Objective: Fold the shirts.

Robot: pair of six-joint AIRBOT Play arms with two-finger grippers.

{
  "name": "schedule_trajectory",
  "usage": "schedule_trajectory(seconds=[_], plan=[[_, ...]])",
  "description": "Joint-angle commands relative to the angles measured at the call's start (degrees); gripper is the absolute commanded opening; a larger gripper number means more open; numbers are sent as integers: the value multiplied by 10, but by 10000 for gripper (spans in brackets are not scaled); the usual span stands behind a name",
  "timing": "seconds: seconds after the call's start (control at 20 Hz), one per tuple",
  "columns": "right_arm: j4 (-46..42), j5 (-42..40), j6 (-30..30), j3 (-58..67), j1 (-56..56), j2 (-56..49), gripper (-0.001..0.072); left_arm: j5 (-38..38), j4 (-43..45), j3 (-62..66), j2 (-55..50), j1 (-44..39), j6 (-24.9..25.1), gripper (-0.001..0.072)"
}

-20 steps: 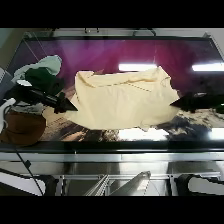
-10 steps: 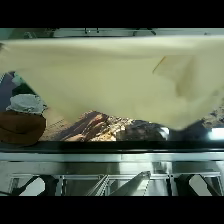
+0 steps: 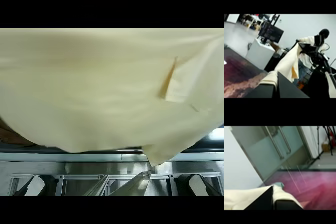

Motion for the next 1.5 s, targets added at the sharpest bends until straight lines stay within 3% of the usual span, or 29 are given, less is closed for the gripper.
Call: schedule_trajectory(seconds=[0.0, 0.15, 0.35, 0.6, 0.75, 0.95, 1.15, 1.45], plan=[[-198, -93, -11, -11, 102, -46, 22, 50, 161, 0, -66, -102, 5, 20], [-242, -173, -30, -15, 184, -144, 22, 144, 279, 0, -176, -195, 9, 21], [-233, -258, -44, -15, 247, -321, 22, 161, 292, 60, -381, -239, 24, 13], [-86, -308, -119, 6, 253, -494, 21, 170, 292, 260, -618, -264, -17, 5], [-61, -306, -117, 52, 252, -568, 21, 186, 292, 372, -709, -274, -54, 5], [-70, -292, -113, 74, 248, -602, 21, 173, 353, 455, -765, -280, -123, 5], [-118, -228, -96, 74, 216, -602, 21, 117, 428, 439, -767, -288, -135, 4], [-315, -166, -24, 74, 195, -602, 22, 72, 488, 423, -766, -288, -179, 3]])
